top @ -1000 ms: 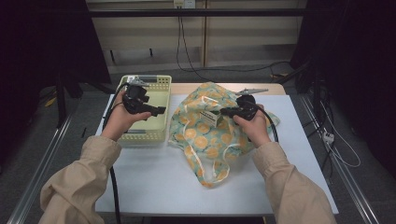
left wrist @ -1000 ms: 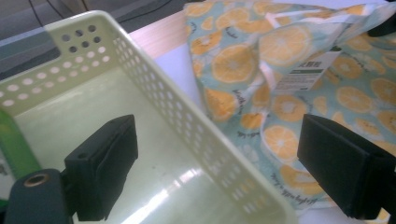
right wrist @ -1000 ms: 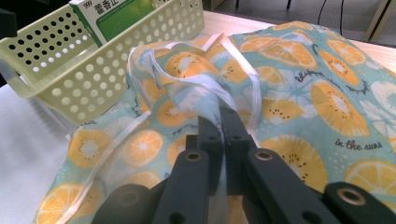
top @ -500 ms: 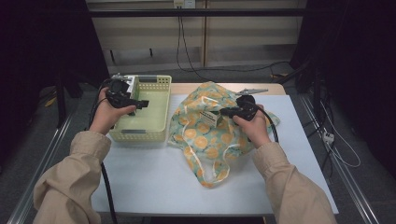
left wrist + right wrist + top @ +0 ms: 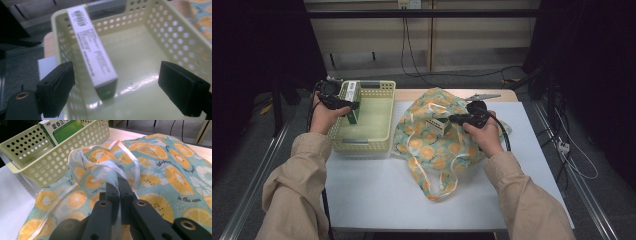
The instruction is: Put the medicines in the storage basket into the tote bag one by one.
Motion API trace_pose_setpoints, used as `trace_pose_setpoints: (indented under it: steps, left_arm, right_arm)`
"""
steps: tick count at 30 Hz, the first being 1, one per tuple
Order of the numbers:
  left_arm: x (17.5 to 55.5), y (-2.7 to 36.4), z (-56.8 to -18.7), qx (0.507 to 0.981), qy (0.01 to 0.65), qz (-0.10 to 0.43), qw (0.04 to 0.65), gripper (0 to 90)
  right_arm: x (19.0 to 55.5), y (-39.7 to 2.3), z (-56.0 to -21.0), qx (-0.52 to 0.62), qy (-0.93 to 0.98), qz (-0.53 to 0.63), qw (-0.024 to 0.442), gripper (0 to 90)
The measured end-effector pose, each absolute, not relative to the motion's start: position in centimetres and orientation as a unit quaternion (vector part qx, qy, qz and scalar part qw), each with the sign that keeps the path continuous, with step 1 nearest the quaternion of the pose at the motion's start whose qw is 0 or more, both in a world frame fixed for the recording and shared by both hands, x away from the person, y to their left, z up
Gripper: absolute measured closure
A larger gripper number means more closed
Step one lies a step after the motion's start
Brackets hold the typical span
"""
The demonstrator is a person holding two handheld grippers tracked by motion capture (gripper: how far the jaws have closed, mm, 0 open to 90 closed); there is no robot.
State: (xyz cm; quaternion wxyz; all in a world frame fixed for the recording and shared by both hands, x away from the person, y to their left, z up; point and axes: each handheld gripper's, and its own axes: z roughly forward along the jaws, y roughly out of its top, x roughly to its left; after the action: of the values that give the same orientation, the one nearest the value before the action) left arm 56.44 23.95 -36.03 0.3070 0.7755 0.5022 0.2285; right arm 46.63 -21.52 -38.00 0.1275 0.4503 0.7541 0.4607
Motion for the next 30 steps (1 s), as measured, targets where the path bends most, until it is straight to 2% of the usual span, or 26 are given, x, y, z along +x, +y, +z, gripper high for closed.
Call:
trace_pose_setpoints:
  steps: [4, 7, 10, 14, 17, 20, 30]
  left_arm:
    - [57.2, 23.8, -36.9, 0.772, 0.512, 0.227, 0.302, 14.0]
    - [57.7, 23.5, -37.6, 0.768, 0.522, 0.232, 0.289, 18.4]
    - [58.2, 23.3, -38.3, 0.763, 0.536, 0.227, 0.282, 30.1]
    - [58.4, 22.7, -39.1, 0.756, 0.552, 0.222, 0.275, 52.8]
    - [58.1, 22.5, -39.0, 0.751, 0.559, 0.217, 0.277, 61.6]
    - [57.6, 22.4, -38.3, 0.758, 0.552, 0.206, 0.28, 62.8]
    - [54.1, 21.7, -33.7, 0.768, 0.504, 0.163, 0.36, 63.1]
  right_arm:
    - [46.8, -21.8, -38.1, 0.454, 0.751, 0.463, 0.127, 89.7]
    - [46.8, -21.8, -38.1, 0.454, 0.751, 0.463, 0.125, 89.7]
    - [46.9, -21.9, -38.1, 0.455, 0.75, 0.464, 0.123, 89.7]
    - [46.8, -22.1, -37.8, 0.456, 0.749, 0.464, 0.125, 89.6]
    - [46.8, -22.3, -37.6, 0.456, 0.749, 0.464, 0.127, 89.7]
    - [46.7, -22.6, -37.6, 0.457, 0.748, 0.465, 0.127, 89.6]
    - [46.4, -22.8, -37.9, 0.458, 0.747, 0.464, 0.129, 89.6]
